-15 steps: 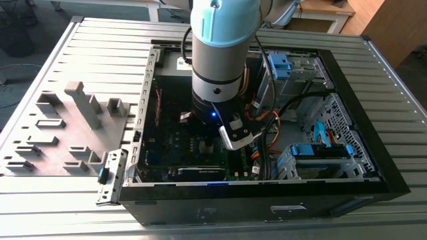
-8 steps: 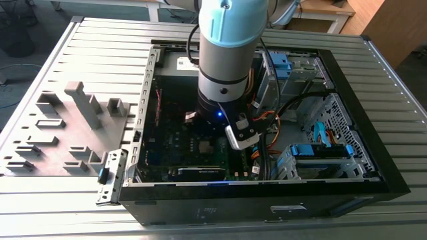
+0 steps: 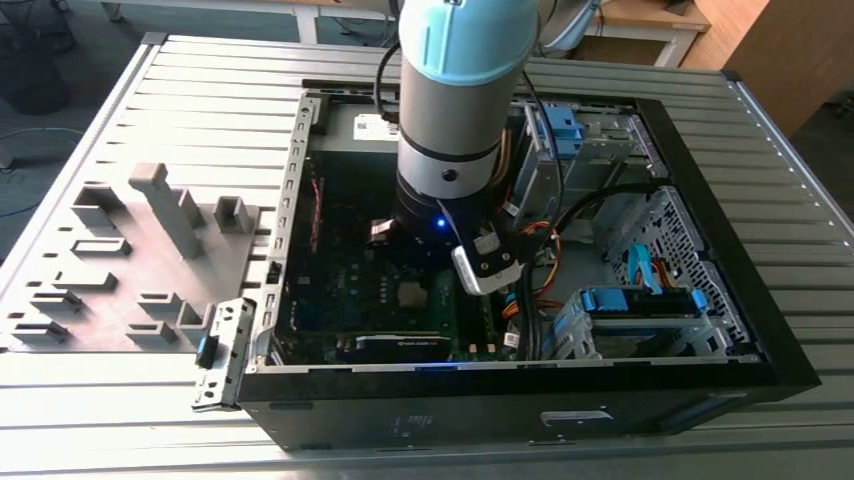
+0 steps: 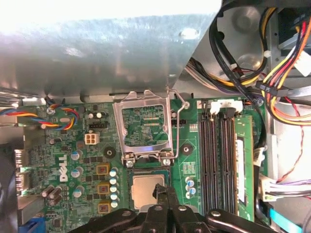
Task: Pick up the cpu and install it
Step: 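Close the cpu cover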
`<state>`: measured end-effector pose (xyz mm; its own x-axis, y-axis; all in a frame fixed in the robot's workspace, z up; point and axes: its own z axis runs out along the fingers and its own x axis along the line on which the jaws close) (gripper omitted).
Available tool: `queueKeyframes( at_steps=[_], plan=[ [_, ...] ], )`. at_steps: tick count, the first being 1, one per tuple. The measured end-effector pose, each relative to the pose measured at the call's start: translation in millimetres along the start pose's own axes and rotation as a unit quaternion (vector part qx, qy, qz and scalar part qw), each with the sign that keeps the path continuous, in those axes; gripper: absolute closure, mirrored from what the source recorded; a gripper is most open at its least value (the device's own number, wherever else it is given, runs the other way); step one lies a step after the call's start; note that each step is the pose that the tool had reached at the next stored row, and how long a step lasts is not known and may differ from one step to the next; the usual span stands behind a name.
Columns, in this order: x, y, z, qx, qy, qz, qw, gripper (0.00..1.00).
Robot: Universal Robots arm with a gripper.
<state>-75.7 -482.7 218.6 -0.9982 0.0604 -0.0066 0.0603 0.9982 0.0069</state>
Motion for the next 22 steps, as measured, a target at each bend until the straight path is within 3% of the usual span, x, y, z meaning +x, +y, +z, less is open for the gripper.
queueKeyframes(
  at_steps=[3, 7, 8, 15, 22],
  plan=[
    [0.0, 0.1, 0.1, -0.0020, -0.0001, 0.000, 1.00000, 0.89],
    [0.0, 0.5, 0.0, -0.0130, -0.0023, 0.000, 0.99991, 0.89],
    [0.0, 0.6, 0.0, -0.0141, -0.0024, 0.000, 0.99990, 0.89],
    [-2.6, 3.8, 0.1, -0.0153, -0.0025, 0.000, 0.99988, 0.89],
    [-17.7, 4.9, 0.6, -0.0152, -0.0025, 0.001, 0.99988, 0.89]
  ],
)
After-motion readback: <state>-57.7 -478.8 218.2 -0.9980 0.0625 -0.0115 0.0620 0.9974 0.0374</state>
